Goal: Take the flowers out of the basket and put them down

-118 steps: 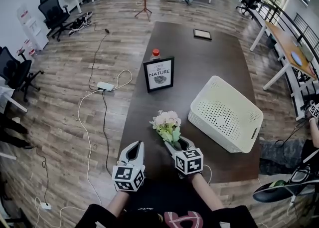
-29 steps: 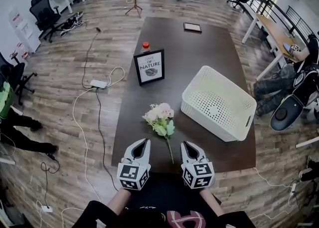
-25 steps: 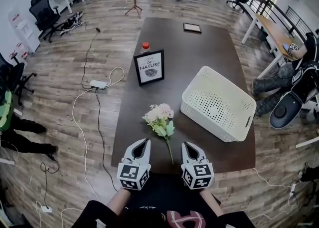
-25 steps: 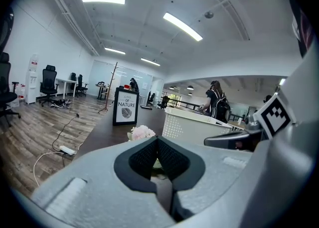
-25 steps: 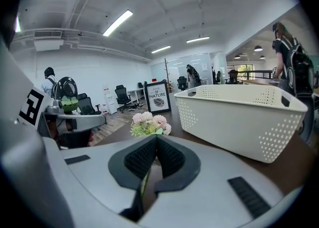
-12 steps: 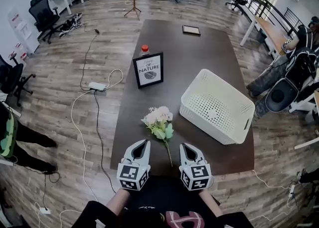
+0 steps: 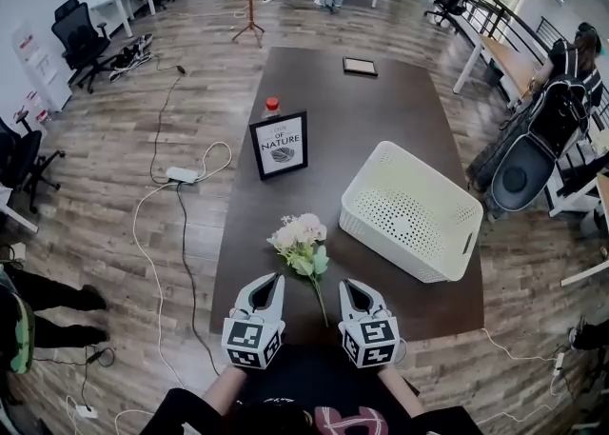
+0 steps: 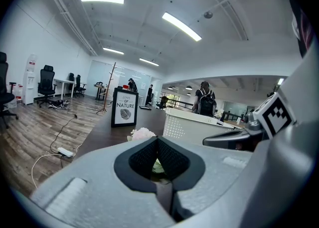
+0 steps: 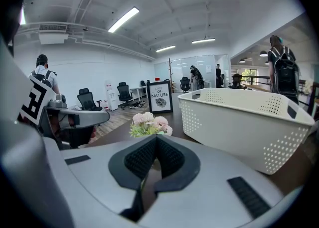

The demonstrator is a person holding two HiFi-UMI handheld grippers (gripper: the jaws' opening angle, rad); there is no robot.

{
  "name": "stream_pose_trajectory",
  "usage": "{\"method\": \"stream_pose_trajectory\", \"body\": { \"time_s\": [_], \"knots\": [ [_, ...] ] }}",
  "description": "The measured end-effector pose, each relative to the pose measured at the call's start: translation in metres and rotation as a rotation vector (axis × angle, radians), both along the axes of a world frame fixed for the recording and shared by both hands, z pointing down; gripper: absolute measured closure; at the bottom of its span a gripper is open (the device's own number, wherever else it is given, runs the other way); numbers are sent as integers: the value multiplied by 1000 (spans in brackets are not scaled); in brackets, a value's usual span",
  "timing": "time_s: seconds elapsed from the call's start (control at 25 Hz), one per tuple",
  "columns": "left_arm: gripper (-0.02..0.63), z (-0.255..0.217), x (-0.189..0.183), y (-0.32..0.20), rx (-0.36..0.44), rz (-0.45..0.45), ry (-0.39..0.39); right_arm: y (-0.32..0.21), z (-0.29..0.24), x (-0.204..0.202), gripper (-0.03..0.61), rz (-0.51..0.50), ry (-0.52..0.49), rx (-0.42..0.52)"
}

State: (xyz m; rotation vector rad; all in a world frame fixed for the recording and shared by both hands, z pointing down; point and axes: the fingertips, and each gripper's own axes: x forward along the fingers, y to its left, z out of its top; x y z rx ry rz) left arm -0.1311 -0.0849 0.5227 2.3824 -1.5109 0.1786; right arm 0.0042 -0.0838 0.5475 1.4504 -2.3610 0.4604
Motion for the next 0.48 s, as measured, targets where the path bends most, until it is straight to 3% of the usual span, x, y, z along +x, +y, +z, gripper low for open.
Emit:
{"method": "stream_pose_trajectory", "body": {
  "time_s": [0.48],
  "knots": [
    [604, -1, 1, -5, -1, 26, 4, -2, -1, 0, 574, 18, -10, -3]
  ]
}}
